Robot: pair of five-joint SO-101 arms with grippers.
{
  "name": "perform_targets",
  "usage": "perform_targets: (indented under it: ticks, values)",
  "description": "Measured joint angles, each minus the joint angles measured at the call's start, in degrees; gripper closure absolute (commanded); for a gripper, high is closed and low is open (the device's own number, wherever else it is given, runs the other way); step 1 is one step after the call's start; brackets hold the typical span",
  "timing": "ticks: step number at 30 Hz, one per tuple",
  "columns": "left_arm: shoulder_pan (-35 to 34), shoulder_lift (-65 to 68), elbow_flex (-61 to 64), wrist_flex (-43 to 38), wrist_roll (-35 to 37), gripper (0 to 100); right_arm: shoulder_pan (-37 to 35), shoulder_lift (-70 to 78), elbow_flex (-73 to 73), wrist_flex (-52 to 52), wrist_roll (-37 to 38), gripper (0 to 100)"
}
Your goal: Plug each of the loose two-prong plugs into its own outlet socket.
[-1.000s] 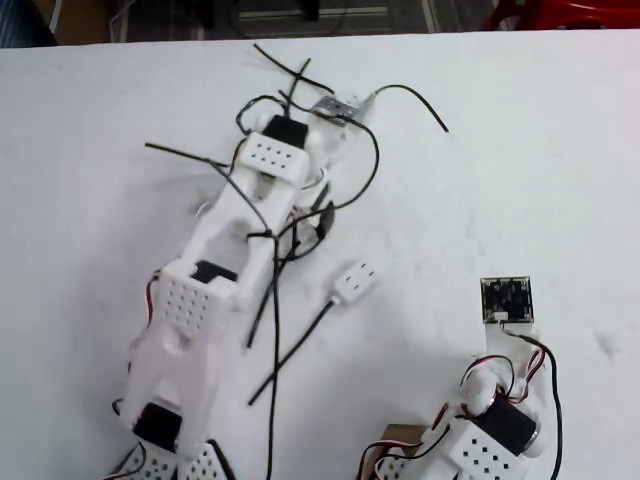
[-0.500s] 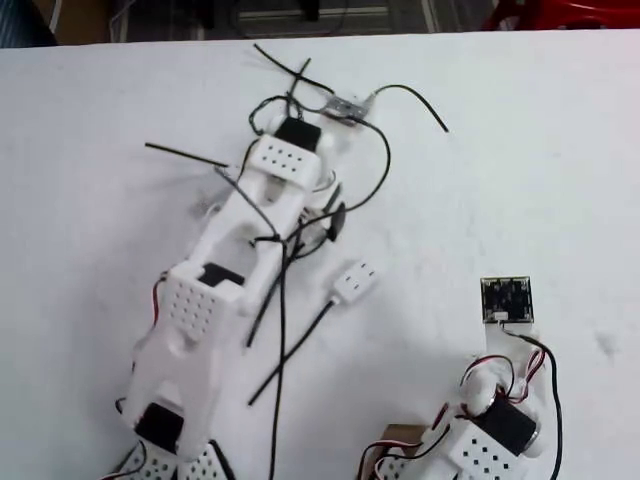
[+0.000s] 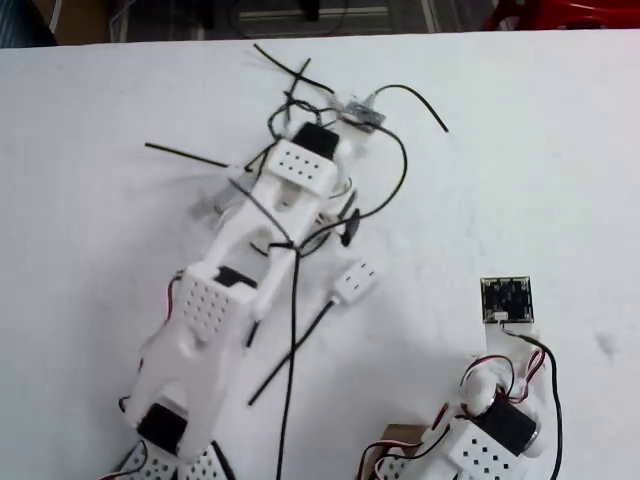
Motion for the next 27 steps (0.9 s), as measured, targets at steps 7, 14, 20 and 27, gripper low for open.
perform_targets:
  ticks: [7, 14, 20, 27]
  values:
    - [-3.6, 4.9, -5.8, -1.1, 0.0, 84, 0.0, 0.0, 0.0, 0.0, 0.0, 97.9]
    - [-2.7, 7.7, -8.0, -1.1, -0.9, 93, 0.0, 0.0, 0.0, 0.0, 0.0, 97.9]
    - [-1.8, 7.8, -9.1, 0.3, -4.3, 93, 0.0, 0.0, 0.0, 0.0, 0.0, 97.9]
    - [-0.4, 8.1, -20.0, 7.5, -4.3, 94, 0.0, 0.0, 0.0, 0.0, 0.0, 97.9]
